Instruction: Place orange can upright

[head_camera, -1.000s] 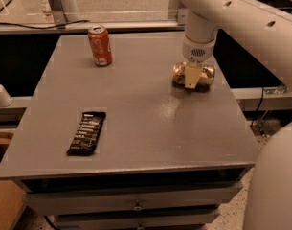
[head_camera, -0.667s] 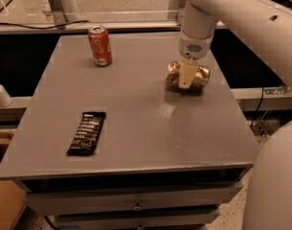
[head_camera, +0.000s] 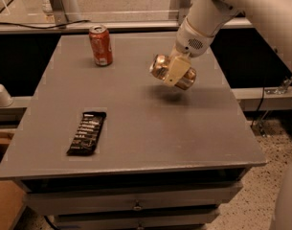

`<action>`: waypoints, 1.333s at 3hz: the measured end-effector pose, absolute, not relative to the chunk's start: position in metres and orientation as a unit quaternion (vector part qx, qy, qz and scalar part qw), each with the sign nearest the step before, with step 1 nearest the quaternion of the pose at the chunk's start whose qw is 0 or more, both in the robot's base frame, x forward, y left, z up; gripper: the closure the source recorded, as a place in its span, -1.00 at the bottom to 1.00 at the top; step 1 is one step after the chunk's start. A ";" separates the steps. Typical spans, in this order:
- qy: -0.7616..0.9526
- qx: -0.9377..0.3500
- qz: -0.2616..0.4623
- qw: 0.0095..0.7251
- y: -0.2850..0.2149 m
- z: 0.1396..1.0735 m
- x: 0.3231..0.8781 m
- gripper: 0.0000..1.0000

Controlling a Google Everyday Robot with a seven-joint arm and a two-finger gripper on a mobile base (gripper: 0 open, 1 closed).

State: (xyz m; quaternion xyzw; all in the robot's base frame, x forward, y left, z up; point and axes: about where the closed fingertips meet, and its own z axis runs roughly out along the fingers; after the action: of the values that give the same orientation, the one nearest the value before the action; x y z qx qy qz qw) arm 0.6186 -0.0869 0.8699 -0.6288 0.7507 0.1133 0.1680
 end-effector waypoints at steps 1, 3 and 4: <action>0.710 -0.629 0.201 0.243 -0.064 0.882 0.608 1.00; 0.620 -0.603 0.325 0.383 -0.049 0.913 0.601 1.00; 0.605 -0.569 0.357 0.427 -0.064 0.916 0.605 1.00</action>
Offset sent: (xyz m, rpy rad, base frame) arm -0.0311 0.0403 0.0583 0.7726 -0.1152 0.1916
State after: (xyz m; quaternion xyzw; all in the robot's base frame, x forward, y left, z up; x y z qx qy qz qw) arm 0.6050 -0.0640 0.9160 -0.5691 0.6052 0.3566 0.4274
